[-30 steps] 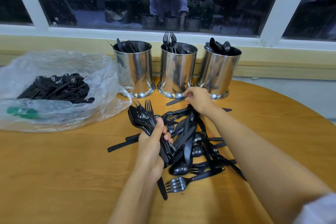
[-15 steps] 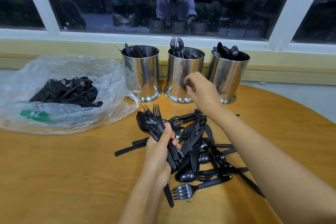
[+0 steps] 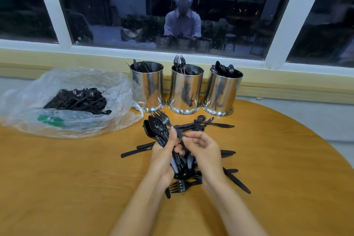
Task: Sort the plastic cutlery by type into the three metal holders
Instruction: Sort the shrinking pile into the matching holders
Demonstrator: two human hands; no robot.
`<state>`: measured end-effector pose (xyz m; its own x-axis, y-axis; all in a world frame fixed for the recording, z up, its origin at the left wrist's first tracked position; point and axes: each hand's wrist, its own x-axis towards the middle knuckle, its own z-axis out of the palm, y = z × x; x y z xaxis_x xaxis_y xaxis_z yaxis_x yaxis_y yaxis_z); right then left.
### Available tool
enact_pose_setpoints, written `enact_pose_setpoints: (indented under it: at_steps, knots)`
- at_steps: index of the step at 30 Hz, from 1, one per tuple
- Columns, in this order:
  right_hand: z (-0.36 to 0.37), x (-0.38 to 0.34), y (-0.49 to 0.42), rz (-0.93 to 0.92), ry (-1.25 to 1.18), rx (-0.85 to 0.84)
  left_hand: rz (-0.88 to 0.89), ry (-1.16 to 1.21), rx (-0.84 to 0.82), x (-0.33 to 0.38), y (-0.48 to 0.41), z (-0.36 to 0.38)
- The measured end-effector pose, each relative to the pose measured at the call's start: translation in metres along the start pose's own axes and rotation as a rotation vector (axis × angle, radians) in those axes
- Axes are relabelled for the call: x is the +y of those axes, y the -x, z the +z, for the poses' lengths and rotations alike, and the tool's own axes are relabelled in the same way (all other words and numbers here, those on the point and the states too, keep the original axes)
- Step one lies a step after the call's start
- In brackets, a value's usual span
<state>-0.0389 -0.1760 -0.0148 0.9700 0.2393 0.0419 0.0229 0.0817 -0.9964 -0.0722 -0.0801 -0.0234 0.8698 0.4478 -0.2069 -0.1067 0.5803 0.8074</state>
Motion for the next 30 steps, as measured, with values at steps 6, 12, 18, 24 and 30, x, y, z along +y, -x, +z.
enact_pose_setpoints:
  at_steps: [6,12,18,24,30]
  knots:
    - [0.002,-0.007,0.029,-0.139,0.226,-0.175,0.013,-0.082,0.128,0.02,0.024,-0.005]
    - [-0.008,-0.033,0.022,-0.12,0.221,-0.241,-0.001,-0.044,-0.051,0.035,0.039,-0.015]
    - [-0.002,-0.061,-0.006,0.128,0.089,-0.449,-0.208,0.05,-0.424,0.053,0.062,-0.014]
    - [0.012,-0.08,-0.019,0.239,-0.073,-0.613,-0.353,0.108,-0.603,0.067,0.054,-0.017]
    - [0.019,-0.084,-0.039,0.137,0.025,-0.58,-0.392,0.017,-0.623,0.074,0.032,-0.024]
